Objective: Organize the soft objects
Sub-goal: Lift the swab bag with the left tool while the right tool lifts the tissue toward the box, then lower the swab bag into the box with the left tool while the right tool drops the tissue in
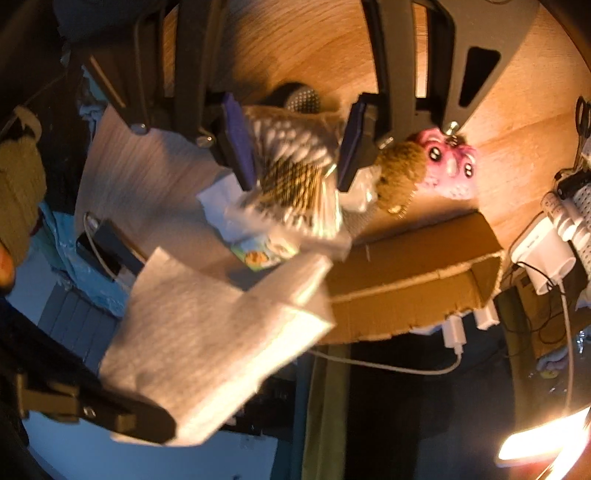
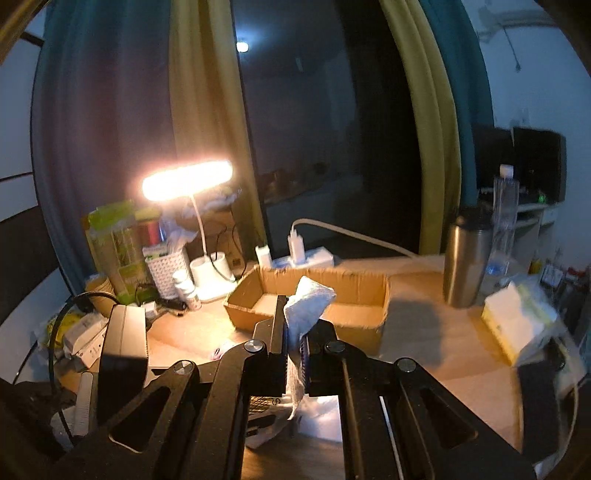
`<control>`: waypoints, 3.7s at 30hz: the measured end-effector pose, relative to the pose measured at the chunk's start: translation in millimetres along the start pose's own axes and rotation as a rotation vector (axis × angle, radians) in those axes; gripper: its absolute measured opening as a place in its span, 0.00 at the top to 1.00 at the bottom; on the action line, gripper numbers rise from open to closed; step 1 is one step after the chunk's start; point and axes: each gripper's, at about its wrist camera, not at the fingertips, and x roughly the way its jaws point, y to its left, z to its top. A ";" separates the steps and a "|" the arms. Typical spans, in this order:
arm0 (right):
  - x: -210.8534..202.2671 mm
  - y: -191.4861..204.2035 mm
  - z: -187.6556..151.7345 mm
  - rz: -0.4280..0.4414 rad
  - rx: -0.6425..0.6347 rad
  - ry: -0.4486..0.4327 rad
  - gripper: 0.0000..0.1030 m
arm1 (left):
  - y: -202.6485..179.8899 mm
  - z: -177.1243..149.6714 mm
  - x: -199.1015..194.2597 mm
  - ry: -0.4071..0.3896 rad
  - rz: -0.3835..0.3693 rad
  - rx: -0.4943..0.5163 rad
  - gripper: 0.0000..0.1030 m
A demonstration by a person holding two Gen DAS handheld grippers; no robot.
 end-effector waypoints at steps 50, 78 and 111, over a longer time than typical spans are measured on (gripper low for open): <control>-48.8 18.8 -32.1 -0.193 -0.015 -0.021 0.94 | 28.6 -99.2 -35.9 0.085 0.066 -0.029 0.57; -37.1 16.4 17.6 -0.158 -0.070 -0.078 0.94 | 54.7 22.1 -96.6 -0.287 0.085 -0.071 0.58; 74.8 -39.6 58.5 -0.063 -0.105 -0.004 0.94 | 76.0 112.6 -13.8 -0.366 0.109 -0.078 0.58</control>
